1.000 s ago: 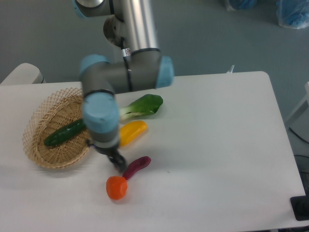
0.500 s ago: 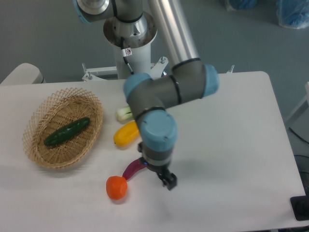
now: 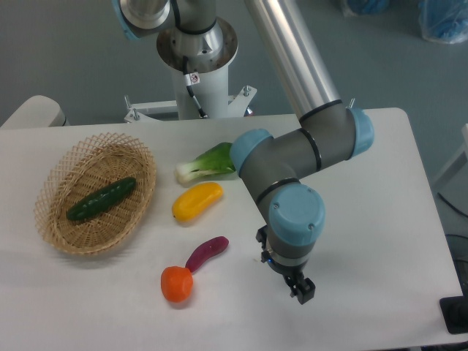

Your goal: Place the cucumber in the basket

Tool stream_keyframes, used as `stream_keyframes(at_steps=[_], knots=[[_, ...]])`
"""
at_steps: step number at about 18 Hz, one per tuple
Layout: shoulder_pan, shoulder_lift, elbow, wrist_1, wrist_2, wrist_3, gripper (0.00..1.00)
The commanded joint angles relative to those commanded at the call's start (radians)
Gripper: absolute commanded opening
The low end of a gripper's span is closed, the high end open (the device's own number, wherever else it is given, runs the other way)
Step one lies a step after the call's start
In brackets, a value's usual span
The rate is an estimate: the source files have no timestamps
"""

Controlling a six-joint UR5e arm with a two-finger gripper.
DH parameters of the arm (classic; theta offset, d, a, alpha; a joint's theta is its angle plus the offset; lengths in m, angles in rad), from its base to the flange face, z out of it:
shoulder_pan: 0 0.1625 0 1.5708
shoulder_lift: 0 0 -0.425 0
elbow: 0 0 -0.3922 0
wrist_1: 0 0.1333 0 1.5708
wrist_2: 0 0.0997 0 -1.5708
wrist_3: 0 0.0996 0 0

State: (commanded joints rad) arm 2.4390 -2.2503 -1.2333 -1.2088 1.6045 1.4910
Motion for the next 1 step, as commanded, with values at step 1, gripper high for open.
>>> stream_keyframes(at_steps=[1], knots=[[0.000, 0.000, 0.000, 0.000, 0.000, 0.000, 1.00]])
